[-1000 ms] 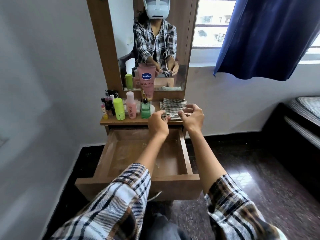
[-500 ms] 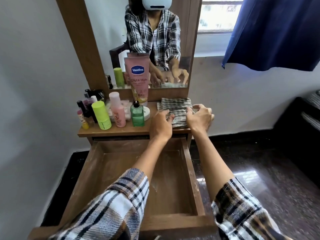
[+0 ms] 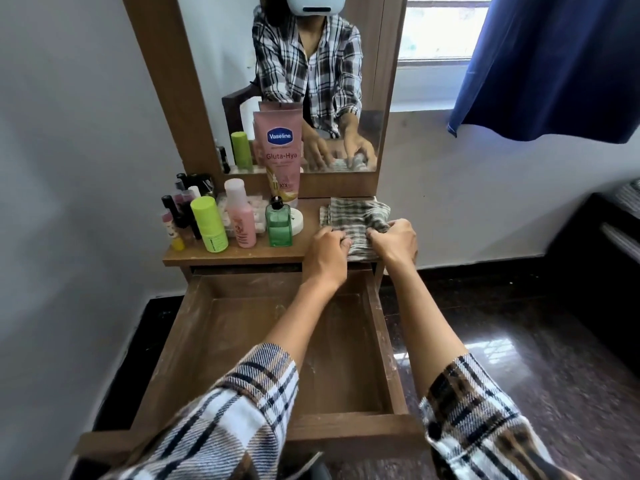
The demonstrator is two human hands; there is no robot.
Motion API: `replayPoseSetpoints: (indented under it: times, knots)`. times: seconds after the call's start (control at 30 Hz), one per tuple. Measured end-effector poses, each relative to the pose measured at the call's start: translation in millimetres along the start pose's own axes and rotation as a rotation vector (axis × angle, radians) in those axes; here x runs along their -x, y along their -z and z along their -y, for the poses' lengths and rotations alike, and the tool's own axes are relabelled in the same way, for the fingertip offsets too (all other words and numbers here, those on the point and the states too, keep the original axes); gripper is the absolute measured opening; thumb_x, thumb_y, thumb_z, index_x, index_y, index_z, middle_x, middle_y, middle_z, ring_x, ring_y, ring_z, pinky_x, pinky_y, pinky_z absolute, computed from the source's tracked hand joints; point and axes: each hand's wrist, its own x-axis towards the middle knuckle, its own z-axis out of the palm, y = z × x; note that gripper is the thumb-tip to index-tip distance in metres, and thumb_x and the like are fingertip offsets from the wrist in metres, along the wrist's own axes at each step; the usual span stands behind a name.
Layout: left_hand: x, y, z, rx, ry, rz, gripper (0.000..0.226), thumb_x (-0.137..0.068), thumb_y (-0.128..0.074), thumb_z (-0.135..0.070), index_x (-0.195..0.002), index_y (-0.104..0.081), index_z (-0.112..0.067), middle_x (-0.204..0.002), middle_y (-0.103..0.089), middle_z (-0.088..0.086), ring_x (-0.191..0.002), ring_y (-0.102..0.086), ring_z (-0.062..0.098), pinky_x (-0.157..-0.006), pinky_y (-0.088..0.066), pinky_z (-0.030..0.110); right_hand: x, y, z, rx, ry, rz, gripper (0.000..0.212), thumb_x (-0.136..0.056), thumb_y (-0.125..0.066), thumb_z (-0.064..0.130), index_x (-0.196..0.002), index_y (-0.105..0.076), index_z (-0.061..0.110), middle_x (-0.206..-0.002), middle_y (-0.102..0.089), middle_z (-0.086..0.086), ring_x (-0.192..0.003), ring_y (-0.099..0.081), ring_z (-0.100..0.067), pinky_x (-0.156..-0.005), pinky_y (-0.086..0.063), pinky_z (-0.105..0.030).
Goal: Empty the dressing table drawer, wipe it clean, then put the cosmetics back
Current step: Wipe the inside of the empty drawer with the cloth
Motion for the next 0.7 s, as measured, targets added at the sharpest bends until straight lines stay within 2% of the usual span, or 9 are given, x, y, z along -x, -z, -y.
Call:
replayPoseSetpoints:
  times: [0.07, 0.2, 0.3, 0.37, 0.43, 0.53, 0.63, 0.7]
  knots:
    - [12.8, 4.6, -2.8, 0.011, 0.003, 0.027, 0.025, -0.095, -0.051, -0.016, -0.108, -0.065, 0.0, -0.125, -0.057, 0.012, -0.113, -0.053, 0.026, -0.092, -0.04, 0.03, 13.5, 9.9, 0.0, -0.011, -0.001, 0.044, 0.03, -0.084, -0.06, 0.03, -0.098, -0.061, 0.004, -0.107, -0.066, -0.016, -0.104, -0.06, -0.033, -0.082, -0.046, -0.034]
    - [45.9, 15.0, -9.5, 0.092, 0.013, 0.038, 0.023, -0.094, -0.051, -0.016, -0.101, -0.067, -0.002, -0.111, -0.064, 0.012, -0.102, -0.058, 0.027, -0.084, -0.041, 0.029, 55.4, 31.6, -0.2, -0.156, 0.055, 0.114, 0.016, -0.084, -0.054, 0.021, -0.091, -0.059, 0.007, -0.1, -0.066, -0.016, -0.099, -0.061, -0.033, -0.074, -0.041, -0.03]
    - [76.3, 33.3, -21.7, 0.34, 0.118, 0.003, 0.031, -0.098, -0.045, -0.021, -0.107, -0.066, 0.0, -0.11, -0.066, 0.017, -0.102, -0.06, 0.03, -0.079, -0.04, 0.028, 95.3, 38.1, 1.2, -0.387, 0.083, 0.3, 0.018, -0.088, -0.05, 0.01, -0.103, -0.058, 0.004, -0.102, -0.064, -0.015, -0.099, -0.062, -0.03, -0.08, -0.05, -0.034]
    - [96.0, 46.5, -26.6, 0.504, 0.2, 0.017, 0.035, -0.099, -0.042, -0.025, -0.113, -0.063, 0.0, -0.115, -0.065, 0.017, -0.107, -0.059, 0.029, -0.085, -0.042, 0.026, 123.2, 38.0, 1.4, -0.497, 0.097, 0.409, 0.022, -0.089, -0.047, 0.005, -0.109, -0.056, 0.006, -0.105, -0.065, -0.016, -0.097, -0.064, -0.029, -0.08, -0.055, -0.038]
    - [117.9, 58.2, -26.1, 0.602, 0.263, 0.035, 0.037, -0.099, -0.041, -0.03, -0.116, -0.061, -0.003, -0.118, -0.063, 0.016, -0.11, -0.058, 0.028, -0.093, -0.044, 0.031, 151.3, 38.4, 1.2, -0.553, 0.097, 0.472, 0.025, -0.089, -0.047, 0.006, -0.113, -0.052, 0.007, -0.107, -0.064, -0.017, -0.098, -0.064, -0.029, -0.081, -0.056, -0.039]
    - [144.2, 67.7, -18.3, 0.672, 0.355, 0.013, 0.046, -0.095, -0.042, -0.043, -0.119, -0.059, -0.007, -0.119, -0.062, 0.017, -0.112, -0.057, 0.033, -0.099, -0.043, 0.042, 190.0, 39.9, 3.9, -0.56, 0.114, 0.508, 0.025, -0.092, -0.044, 0.003, -0.115, -0.052, 0.009, -0.102, -0.063, -0.009, -0.094, -0.062, -0.02, -0.079, -0.053, -0.027]
    - [166.3, 94.1, -26.7, 0.739, 0.438, 0.004, 0.05, -0.1, -0.033, -0.039, -0.129, -0.052, -0.002, -0.13, -0.054, 0.02, -0.12, -0.051, 0.031, -0.098, -0.04, 0.029, 222.7, 36.0, 5.9, -0.617, 0.143, 0.575, 0.026, -0.096, -0.04, 0.001, -0.114, -0.058, 0.008, -0.105, -0.063, -0.008, -0.103, -0.059, -0.02, -0.084, -0.046, -0.025]
    - [173.8, 104.4, -25.5, 0.722, 0.471, 0.036, 0.056, -0.1, -0.023, -0.041, -0.13, -0.051, -0.003, -0.133, -0.052, 0.018, -0.123, -0.048, 0.029, -0.095, -0.038, 0.026, 237.5, 33.7, 7.8, -0.645, 0.12, 0.624, 0.026, -0.099, -0.038, 0.004, -0.118, -0.056, 0.002, -0.105, -0.061, -0.01, -0.102, -0.057, -0.018, -0.08, -0.046, -0.02]
